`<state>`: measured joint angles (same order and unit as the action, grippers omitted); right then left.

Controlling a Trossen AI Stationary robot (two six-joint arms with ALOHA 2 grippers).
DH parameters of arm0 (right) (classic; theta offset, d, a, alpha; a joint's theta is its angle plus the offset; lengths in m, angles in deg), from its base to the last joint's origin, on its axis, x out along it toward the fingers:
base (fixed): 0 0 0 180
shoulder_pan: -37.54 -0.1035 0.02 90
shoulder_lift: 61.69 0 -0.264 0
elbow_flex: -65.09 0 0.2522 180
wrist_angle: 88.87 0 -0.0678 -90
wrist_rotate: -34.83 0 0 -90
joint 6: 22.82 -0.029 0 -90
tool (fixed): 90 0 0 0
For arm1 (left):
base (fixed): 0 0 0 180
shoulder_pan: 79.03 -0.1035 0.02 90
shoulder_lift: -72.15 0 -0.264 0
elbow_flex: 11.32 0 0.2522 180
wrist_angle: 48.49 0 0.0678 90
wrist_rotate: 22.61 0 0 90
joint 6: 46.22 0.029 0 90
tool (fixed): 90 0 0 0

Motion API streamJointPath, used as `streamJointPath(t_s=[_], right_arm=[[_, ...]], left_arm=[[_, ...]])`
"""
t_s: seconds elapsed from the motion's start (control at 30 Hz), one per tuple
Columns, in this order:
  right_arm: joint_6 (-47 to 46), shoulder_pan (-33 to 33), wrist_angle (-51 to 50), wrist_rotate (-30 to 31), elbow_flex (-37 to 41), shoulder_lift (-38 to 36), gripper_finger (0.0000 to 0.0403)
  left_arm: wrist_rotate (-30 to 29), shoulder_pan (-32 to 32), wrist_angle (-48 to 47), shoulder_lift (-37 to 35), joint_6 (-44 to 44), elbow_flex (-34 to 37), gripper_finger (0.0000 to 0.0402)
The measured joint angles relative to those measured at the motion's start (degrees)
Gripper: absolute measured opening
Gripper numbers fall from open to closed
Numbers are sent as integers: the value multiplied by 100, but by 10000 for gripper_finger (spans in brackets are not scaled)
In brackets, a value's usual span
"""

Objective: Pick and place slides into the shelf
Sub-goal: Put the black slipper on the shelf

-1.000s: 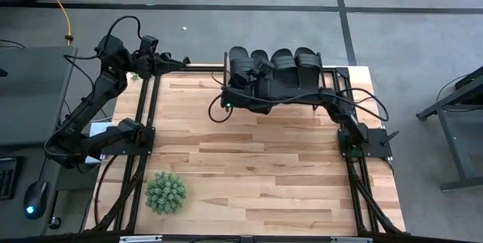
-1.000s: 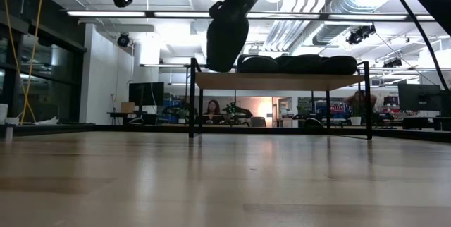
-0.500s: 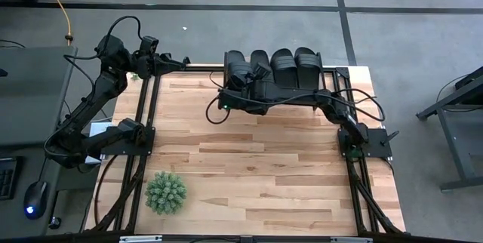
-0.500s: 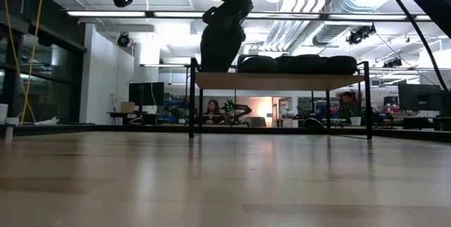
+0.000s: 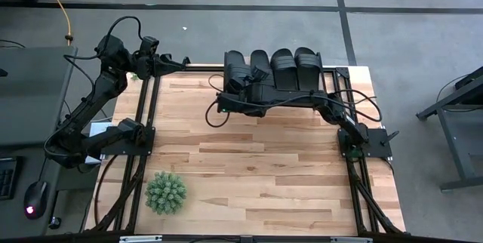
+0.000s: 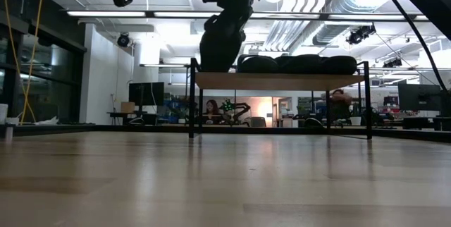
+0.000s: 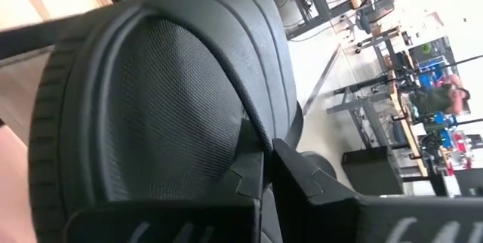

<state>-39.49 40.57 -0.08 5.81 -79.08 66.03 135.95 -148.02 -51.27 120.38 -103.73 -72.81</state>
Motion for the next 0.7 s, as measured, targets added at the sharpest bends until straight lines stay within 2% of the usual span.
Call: streamJointPath(t_s=[0.33, 0.7], right_arm=[[-439, -1, -643, 30, 0, 0, 0], [160, 15, 521, -308, 2, 28, 0]], left_arm=[[0, 0, 0, -2, -4, 0, 177], [0, 0, 0, -4, -102, 0, 177]])
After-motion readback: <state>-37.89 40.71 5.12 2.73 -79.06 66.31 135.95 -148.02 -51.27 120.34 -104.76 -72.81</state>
